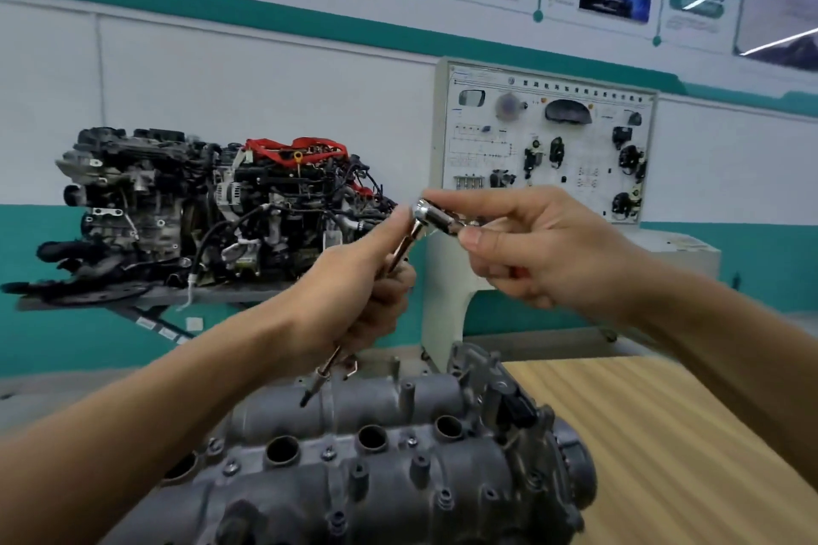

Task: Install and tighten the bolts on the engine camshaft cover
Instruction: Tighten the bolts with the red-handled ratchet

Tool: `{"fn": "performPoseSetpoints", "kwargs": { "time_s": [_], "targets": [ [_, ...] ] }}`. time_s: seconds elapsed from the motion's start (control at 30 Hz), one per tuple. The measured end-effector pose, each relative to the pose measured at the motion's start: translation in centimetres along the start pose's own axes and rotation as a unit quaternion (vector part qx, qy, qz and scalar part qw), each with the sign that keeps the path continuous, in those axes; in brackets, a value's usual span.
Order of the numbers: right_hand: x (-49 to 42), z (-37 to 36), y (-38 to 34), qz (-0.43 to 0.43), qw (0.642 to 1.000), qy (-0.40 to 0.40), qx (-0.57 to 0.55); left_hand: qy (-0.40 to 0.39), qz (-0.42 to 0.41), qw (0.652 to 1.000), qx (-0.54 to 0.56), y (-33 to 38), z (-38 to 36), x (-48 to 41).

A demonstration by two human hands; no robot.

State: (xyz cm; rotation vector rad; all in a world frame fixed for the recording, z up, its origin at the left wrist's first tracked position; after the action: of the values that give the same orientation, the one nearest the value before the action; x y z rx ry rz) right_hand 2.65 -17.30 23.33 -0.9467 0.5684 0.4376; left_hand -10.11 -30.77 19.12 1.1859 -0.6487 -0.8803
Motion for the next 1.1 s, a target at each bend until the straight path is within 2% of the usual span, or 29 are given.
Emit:
{"fn": "performPoseSetpoints", "kwargs": {
  "time_s": [0.07,0.17,0.3,0.4,0.43,0.5,0.57,0.63,0.7,0.87,0.97,1.1],
  "targets": [
    [-0.8,0.0,0.6,0.017,1.0,-0.013,0.009,-0.041,-0.009,0.999,0.035,0.6,-0.1,-0.8],
    [-1.8,0.1,1.6,0.048,0.998,-0.026,0.04,-0.038,-0.02,0.998,0.043,1.2,0.4,-1.7],
    [-2.8,0.3,2.3,0.108,0.972,-0.062,0.201,0.036,-0.024,0.998,0.051,1.3,1.0,-2.9],
    [-3.5,0.7,2.7,0.128,0.94,-0.037,0.314,0.112,-0.05,0.989,0.079,2.2,1.0,-4.2],
    [-3.7,1.0,2.9,0.133,0.923,-0.009,0.361,0.13,-0.06,0.986,0.081,2.6,0.8,-4.7],
    [-3.9,1.7,3.2,0.143,0.863,0.06,0.48,0.138,-0.075,0.984,0.087,3.2,0.4,-5.8],
    [-3.9,2.6,3.8,0.158,0.794,0.118,0.575,0.119,-0.077,0.984,0.109,3.3,0.0,-6.9],
    [-3.8,3.7,5.1,0.178,0.758,0.143,0.612,0.079,-0.075,0.984,0.142,2.8,-0.2,-8.0],
    [-3.5,4.7,6.9,0.18,0.759,0.152,0.607,0.029,-0.073,0.982,0.173,2.0,-0.1,-9.1],
    [-4.0,5.7,10.5,0.149,0.809,0.216,0.525,-0.078,-0.064,0.969,0.224,0.5,-0.1,-11.4],
    [-5.1,5.6,11.4,0.145,0.847,0.228,0.458,-0.084,-0.059,0.969,0.226,-0.1,0.4,-12.3],
    [-6.4,5.5,12.3,0.135,0.865,0.195,0.442,-0.072,-0.05,0.969,0.232,-0.7,1.7,-12.8]
  ]
}}
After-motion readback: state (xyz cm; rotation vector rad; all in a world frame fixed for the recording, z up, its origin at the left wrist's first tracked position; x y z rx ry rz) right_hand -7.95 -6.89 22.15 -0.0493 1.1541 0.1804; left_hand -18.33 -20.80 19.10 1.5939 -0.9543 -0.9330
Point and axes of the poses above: each hand's wrist, its own x-axis away from the middle knuckle, its own z-axis out of the back of the hand, y = z × x, the point moved 2 cm from there along -x, towards the middle knuckle, and after that the axes turned 12 degrees about z, right-handed, at the moved point
